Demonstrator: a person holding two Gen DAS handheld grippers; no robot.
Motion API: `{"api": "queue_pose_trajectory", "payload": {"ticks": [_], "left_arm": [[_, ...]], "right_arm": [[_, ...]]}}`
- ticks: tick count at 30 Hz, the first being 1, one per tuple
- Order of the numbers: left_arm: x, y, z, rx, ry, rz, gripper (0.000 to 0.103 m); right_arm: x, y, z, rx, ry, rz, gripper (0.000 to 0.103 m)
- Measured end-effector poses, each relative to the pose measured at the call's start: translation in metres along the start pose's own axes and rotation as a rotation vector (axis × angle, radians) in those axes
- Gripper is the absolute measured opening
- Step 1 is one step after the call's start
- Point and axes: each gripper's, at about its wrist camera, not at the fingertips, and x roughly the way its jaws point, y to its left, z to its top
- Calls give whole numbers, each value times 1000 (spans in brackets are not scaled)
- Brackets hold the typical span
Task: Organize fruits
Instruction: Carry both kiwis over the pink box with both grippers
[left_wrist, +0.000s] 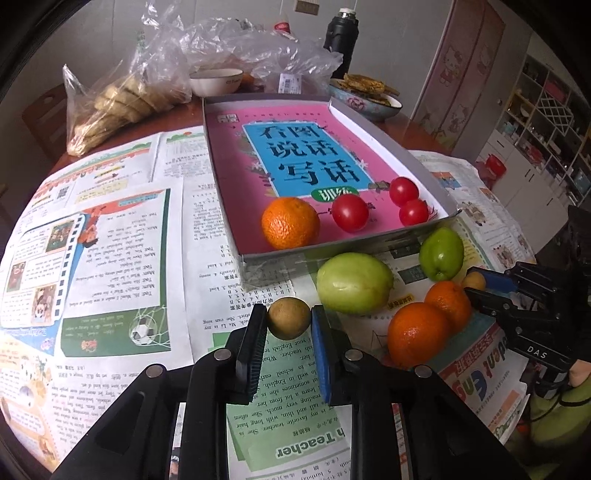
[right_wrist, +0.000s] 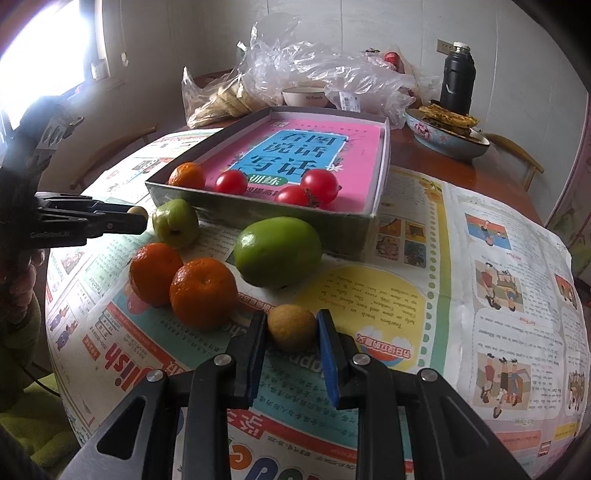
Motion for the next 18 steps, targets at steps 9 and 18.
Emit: {"api": "queue_pose_trajectory", "payload": {"ticks": [9, 18], "left_arm": [[-15, -5, 10, 0, -35, -5, 24], [-20, -25, 28, 42, -60, -17, 24]], "right_arm": [[-15, -2, 12, -5, -50, -13, 28], [-16, 0, 26, -22, -77, -3, 28]]}}
